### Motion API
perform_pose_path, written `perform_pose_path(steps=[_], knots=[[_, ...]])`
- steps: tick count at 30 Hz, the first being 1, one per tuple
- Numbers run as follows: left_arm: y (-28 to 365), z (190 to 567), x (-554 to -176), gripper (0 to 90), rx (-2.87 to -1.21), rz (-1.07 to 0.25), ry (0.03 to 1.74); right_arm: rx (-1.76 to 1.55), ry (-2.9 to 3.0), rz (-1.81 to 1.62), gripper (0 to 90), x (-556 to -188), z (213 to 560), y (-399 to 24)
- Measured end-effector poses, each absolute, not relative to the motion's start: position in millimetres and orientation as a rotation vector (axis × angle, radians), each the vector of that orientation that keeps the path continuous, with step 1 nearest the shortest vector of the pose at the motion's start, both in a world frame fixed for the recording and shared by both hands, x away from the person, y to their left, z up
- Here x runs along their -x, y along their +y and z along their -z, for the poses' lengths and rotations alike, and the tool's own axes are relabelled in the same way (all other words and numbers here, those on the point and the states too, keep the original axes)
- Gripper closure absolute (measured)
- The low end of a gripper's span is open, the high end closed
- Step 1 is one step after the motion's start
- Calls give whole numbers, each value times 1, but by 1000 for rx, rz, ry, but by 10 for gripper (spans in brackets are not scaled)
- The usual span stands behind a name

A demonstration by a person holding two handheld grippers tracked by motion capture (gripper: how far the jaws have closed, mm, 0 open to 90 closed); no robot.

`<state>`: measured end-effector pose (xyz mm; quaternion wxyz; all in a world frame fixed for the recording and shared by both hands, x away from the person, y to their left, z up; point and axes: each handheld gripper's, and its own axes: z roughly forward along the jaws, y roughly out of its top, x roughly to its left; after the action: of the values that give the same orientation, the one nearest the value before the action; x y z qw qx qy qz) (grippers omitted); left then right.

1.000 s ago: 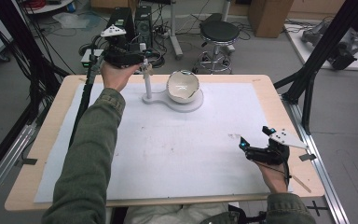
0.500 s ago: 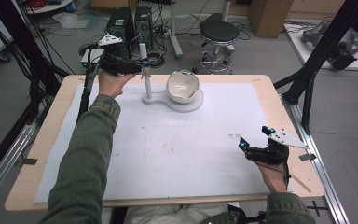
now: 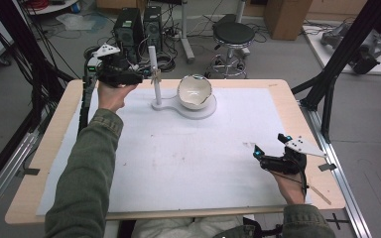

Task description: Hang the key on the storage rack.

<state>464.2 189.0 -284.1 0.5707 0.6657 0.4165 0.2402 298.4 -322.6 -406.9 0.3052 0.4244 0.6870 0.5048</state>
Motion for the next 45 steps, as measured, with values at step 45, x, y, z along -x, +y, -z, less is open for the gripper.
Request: perform_pose_path(steps=[45], knots=[[202,318,-385,17,-1663,-623,923,-1133,1802,-1346,5,-300,406,-322]])
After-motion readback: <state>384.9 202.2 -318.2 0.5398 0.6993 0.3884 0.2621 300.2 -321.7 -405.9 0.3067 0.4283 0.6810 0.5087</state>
